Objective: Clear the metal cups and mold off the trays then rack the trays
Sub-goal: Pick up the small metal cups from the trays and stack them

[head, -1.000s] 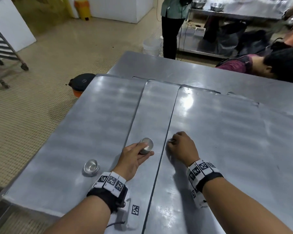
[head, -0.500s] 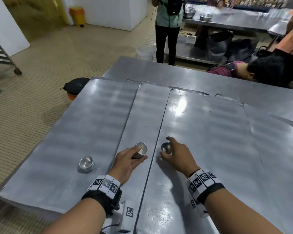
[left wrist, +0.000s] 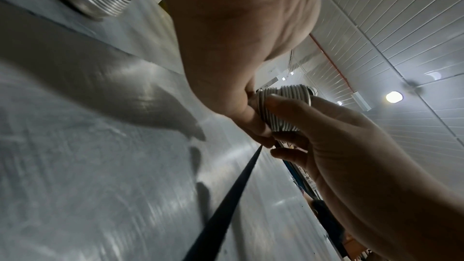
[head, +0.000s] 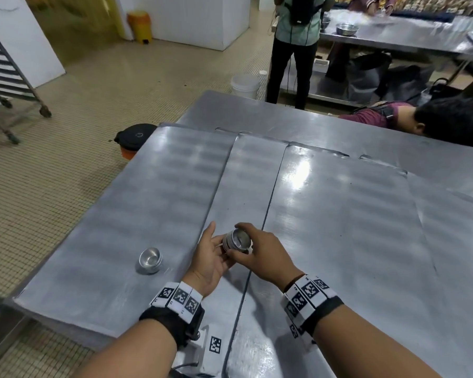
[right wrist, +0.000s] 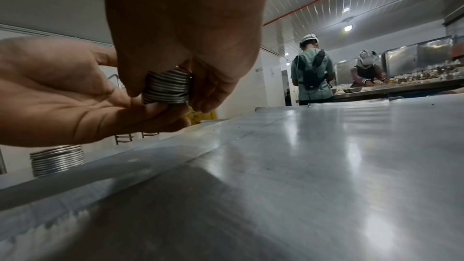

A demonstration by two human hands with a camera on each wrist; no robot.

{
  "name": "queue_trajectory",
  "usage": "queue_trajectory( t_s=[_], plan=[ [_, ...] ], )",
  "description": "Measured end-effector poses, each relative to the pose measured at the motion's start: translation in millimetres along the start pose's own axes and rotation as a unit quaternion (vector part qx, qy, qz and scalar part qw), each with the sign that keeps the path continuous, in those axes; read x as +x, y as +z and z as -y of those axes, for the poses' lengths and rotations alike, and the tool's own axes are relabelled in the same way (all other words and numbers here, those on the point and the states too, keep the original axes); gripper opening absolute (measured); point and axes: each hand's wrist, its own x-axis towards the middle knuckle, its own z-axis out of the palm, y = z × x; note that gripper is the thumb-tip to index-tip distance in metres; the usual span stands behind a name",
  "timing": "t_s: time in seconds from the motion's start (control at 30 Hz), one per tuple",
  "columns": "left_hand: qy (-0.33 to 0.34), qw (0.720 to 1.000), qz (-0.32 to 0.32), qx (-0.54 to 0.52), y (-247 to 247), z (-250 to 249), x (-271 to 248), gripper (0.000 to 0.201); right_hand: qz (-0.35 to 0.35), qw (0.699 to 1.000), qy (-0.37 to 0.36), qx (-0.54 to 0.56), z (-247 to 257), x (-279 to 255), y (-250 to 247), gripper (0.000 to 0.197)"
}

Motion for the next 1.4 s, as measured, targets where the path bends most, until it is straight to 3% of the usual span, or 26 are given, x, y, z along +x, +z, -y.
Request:
queue_trajectory(
  t_s=[0.27,0.47,0.57,0.63,0.7,0.73,0.8,0.9,0.97,1.03,1.17,1.33,1.4],
  plan=[
    [0.008,1.0,0.02,0.021,-7.8,-3.0,-0.4,0.078,0.021,1.0,0.001,-0.008,6.4,7.7,11.4,0.057],
    [0.003,0.998,-0.023,0.065,-27.6,-13.4,-4.7,0.068,0.014,0.999,0.018,0.029,16.5,9.8,22.0,0.049],
    [0.032,0.987,-0.06,0.147,-38.0,-30.8,-9.8,0.059,0.004,0.999,0.021,0.044,19.0,10.8,24.6,0.048],
    [0.122,0.952,-0.109,0.26,-58.3,-49.1,-15.1,0.04,-0.003,0.998,0.033,0.052,19.8,12.2,27.1,0.047],
    [0.221,0.865,-0.169,0.417,-91.2,-69.1,-21.7,0.019,-0.004,0.997,0.045,0.061,20.3,13.2,29.8,0.046],
    [0.24,0.819,-0.19,0.485,-108.2,-78.2,-25.1,0.019,-0.007,0.997,0.05,0.064,20.2,13.6,31.5,0.046],
    [0.23,0.752,-0.189,0.588,-138.6,-90.3,-28.1,0.039,-0.012,0.996,0.059,0.064,20.1,13.9,35.1,0.046],
    [0.153,0.719,-0.105,0.669,-165.4,-93.6,-20.4,0.076,-0.015,0.995,0.073,0.062,21.4,13.1,41.5,0.046],
    [0.114,0.69,-0.051,0.713,-171.7,-87.7,-10.2,0.077,-0.01,0.995,0.085,0.055,23.8,12.1,44.8,0.046],
    [0.112,0.66,-0.032,0.742,-174.1,-82.2,0.8,0.057,-0.005,0.994,0.097,0.054,27.2,10.7,48.2,0.044],
    [0.143,0.665,-0.017,0.733,-176.7,-81.6,12.2,0.034,-0.013,0.988,0.129,0.081,31.2,4.9,51.1,0.042],
    [0.182,0.69,-0.002,0.701,-146.9,-91.8,-1.5,0.03,-0.043,0.978,0.161,0.122,30.3,-17.2,44.9,0.04],
    [0.193,0.681,0.029,0.706,-119.6,-95.3,-7.4,0.033,-0.059,0.975,0.17,0.127,27.6,-31.3,35.8,0.041]
  ],
)
